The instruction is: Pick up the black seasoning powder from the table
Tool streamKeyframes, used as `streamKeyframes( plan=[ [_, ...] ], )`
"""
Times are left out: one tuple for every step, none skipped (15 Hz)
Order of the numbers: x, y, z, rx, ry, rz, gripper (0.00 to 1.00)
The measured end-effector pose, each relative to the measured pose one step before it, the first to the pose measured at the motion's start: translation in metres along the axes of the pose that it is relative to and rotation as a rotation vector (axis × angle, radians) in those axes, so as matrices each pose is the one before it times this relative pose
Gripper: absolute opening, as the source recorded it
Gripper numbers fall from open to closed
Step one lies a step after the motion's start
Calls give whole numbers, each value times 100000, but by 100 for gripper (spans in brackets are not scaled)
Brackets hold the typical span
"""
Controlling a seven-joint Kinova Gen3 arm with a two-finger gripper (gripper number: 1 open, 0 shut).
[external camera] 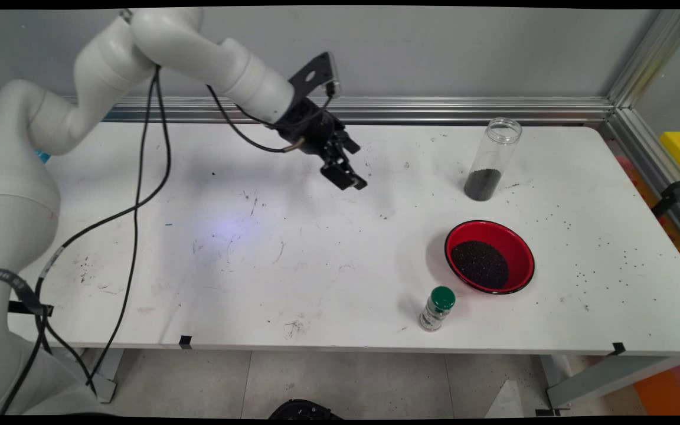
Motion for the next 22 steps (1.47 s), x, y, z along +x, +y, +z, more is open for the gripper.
streamKeyframes(
  plan=[
    [132, -125, 452, -86, 487, 16, 100],
    [242, -219, 790, -156, 776, 100, 100],
    [212, -220, 761, -158, 750, 79, 100],
    [154, -187, 615, -104, 617, 57, 100],
    [159, -188, 612, -112, 581, 78, 100],
    [220, -260, 815, -104, 782, 94, 100],
    [136, -195, 578, -6, 549, 11, 100],
    [144, -186, 558, 10, 563, 28, 100],
    [197, -250, 764, 47, 742, -21, 100],
    [133, -173, 542, 44, 554, -89, 100],
    [174, -181, 648, -61, 633, -68, 100],
    [139, -140, 549, -96, 534, -54, 100],
    [72, -89, 347, -36, 346, -39, 100],
    [129, -135, 526, -79, 513, -79, 100],
    [169, -153, 662, -190, 604, 8, 100],
    [141, -150, 646, -199, 601, -31, 100],
    [153, -162, 662, -203, 581, 13, 100],
    [151, -143, 598, -208, 546, 45, 100],
    [134, -170, 650, -182, 551, -26, 100],
    [121, -156, 596, -161, 512, -26, 100],
    [145, -162, 669, -198, 623, -4, 100],
    [136, -165, 653, -202, 584, -57, 100]
  ],
)
